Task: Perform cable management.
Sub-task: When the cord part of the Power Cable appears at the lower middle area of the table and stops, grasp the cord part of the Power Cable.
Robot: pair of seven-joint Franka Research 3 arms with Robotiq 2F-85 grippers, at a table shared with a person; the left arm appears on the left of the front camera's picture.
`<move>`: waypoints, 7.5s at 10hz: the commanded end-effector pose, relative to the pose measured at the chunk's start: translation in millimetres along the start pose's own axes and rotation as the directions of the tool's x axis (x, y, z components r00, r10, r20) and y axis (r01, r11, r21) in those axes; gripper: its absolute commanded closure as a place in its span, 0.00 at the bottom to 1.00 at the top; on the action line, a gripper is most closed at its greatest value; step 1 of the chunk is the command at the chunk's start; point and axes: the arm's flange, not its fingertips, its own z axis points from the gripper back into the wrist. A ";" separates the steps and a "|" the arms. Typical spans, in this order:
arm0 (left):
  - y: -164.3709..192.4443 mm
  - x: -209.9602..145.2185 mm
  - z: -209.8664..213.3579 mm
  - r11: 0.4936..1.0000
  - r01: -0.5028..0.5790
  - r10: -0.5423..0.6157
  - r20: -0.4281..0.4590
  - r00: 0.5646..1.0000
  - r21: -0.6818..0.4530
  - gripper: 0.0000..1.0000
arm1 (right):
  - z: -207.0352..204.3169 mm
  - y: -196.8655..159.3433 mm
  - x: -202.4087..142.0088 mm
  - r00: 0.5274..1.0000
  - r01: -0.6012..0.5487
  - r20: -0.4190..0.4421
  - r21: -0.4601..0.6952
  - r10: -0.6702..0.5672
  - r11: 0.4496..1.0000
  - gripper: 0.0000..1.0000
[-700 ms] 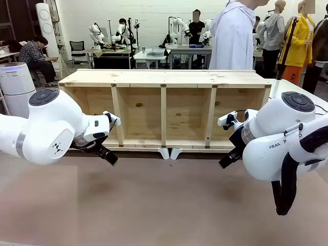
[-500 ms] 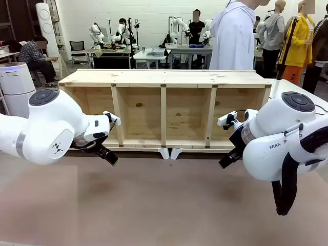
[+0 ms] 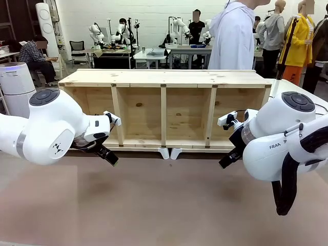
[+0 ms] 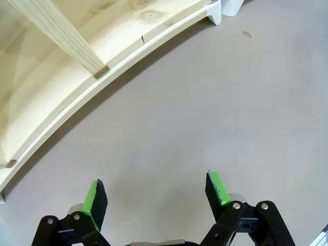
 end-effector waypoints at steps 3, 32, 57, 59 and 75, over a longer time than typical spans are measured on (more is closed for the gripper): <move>0.0 0.0 0.0 1.000 0.000 0.000 0.000 1.000 0.000 0.00 | 0.0 0.0 0.0 1.000 0.000 0.000 0.000 0.000 1.000 0.00; 100.3 -21.1 216.5 0.964 -0.245 0.218 0.220 0.951 0.106 0.00 | 267.7 5.1 -5.8 0.951 0.268 0.205 -0.181 -0.230 0.946 0.00; 100.3 -21.1 216.5 0.964 -0.245 0.218 0.220 0.951 0.106 0.00 | 267.7 5.1 -5.8 0.951 0.268 0.205 -0.181 -0.230 0.946 0.00; 100.3 -21.1 216.5 0.964 -0.245 0.218 0.220 0.951 0.106 0.00 | 267.7 5.1 -5.8 0.951 0.268 0.205 -0.181 -0.230 0.946 0.00; 100.3 -21.1 216.5 0.964 -0.245 0.218 0.220 0.951 0.106 0.00 | 267.7 5.1 -5.8 0.951 0.268 0.205 -0.181 -0.230 0.946 0.00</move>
